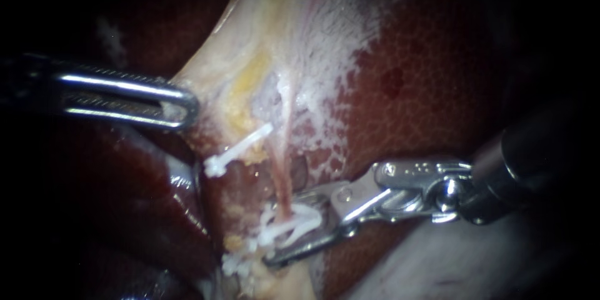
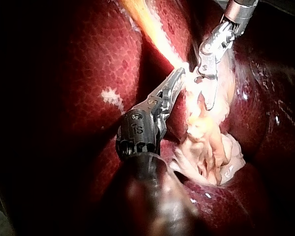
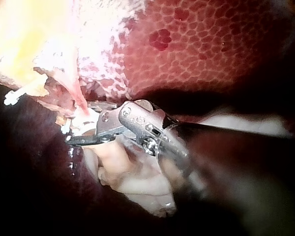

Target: Clipping second clip right tube

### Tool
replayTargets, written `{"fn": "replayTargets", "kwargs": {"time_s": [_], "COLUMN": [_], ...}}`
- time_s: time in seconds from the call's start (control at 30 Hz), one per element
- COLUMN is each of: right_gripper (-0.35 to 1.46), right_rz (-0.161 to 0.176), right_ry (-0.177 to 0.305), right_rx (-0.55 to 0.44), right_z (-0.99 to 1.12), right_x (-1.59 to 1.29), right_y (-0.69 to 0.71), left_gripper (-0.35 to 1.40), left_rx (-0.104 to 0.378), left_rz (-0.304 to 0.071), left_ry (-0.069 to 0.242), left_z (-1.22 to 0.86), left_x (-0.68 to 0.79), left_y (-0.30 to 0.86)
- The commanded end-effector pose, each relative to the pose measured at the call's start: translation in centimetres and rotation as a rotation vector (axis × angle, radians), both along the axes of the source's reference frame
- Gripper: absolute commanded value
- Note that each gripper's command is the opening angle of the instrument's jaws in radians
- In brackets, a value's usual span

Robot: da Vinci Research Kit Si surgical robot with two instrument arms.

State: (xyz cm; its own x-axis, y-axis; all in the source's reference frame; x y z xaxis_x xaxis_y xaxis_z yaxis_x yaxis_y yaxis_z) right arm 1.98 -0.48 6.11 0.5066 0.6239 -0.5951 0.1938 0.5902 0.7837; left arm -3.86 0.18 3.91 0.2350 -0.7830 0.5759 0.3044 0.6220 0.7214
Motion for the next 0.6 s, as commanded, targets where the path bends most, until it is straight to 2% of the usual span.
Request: {"fn": "replayTargets", "kwargs": {"time_s": [0.03, 0.5, 0.6], "right_gripper": [0.44, 0.22, -0.01], "right_rz": [0.004, 0.031, 0.037], "right_ry": [-0.003, -0.024, -0.037], "right_rx": [0.002, 0.025, 0.05], "right_z": [0.0, 0.05, 0.06], "right_x": [0.01, -0.02, -0.05], "right_y": [0.01, 0.16, 0.16], "left_gripper": [-0.35, -0.35, -0.35], "left_rx": [0.0, 0.0, 0.0], "left_rz": [0.0, 0.0, 0.0], "left_ry": [0.0, 0.0, 0.0], "left_z": [0.0, 0.01, 0.01], "left_x": [0.0, 0.0, 0.0], "left_y": [0.0, 0.0, 0.0]}}
